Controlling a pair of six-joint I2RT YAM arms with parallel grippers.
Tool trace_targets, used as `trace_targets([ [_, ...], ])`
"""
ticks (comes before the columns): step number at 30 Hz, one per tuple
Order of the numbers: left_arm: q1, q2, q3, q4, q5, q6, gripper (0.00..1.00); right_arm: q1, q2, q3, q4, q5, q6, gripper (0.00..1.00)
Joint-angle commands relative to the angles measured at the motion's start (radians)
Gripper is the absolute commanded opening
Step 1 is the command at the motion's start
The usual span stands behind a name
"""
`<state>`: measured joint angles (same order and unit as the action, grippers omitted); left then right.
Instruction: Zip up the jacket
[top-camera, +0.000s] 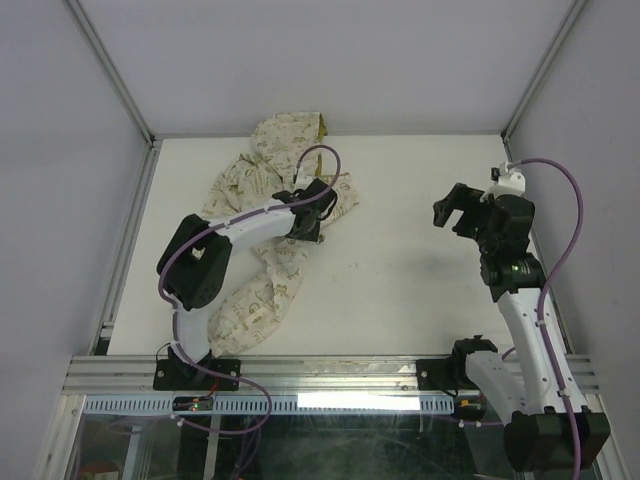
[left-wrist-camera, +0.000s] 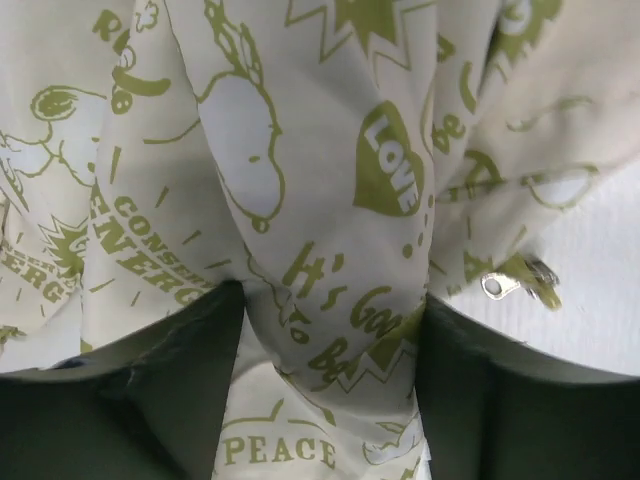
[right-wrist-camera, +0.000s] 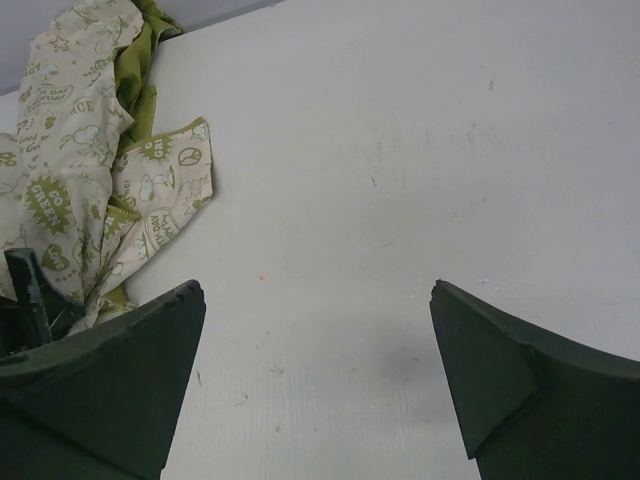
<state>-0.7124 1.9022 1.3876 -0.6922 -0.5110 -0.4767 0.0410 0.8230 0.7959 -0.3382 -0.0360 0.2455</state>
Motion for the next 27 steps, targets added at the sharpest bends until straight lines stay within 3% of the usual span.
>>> trace_targets([
  [1, 0.005, 0.028, 0.105, 0.001, -0.143, 0.086, 0.51, 0.001, 0.01, 0.0, 0.084, -0.068, -0.039, 0.96],
  [4, 0.003, -0.004, 0.159, 0.008, -0.09, 0.145, 0.06, 0.001, 0.023, -0.001, 0.098, -0.092, -0.043, 0.88],
  [5, 0.003, -0.025, 0.186, 0.008, -0.055, 0.168, 0.0, 0.002, 0.028, 0.0, 0.104, -0.097, -0.043, 0.87],
  [11, -0.005, -0.164, 0.417, 0.0, 0.276, 0.275, 0.0, 0.001, 0.033, 0.015, 0.136, -0.094, -0.042, 0.81],
  [14, -0.005, -0.203, 0.616, -0.038, 0.436, 0.319, 0.0, 0.002, 0.04, 0.041, 0.139, -0.092, -0.049, 0.8],
  [19, 0.001, -0.248, 0.871, -0.167, 0.523, 0.358, 0.0, 0.002, 0.047, 0.096, 0.136, -0.093, -0.073, 0.8],
  [23, 0.12, -0.369, 0.824, -0.154, 0.637, 0.304, 0.0, 0.003, 0.066, 0.144, 0.134, -0.124, -0.098, 0.8],
  [27, 0.294, -0.493, 0.608, -0.153, 0.615, 0.275, 0.0, 0.006, 0.11, 0.182, 0.137, -0.211, -0.107, 0.8],
])
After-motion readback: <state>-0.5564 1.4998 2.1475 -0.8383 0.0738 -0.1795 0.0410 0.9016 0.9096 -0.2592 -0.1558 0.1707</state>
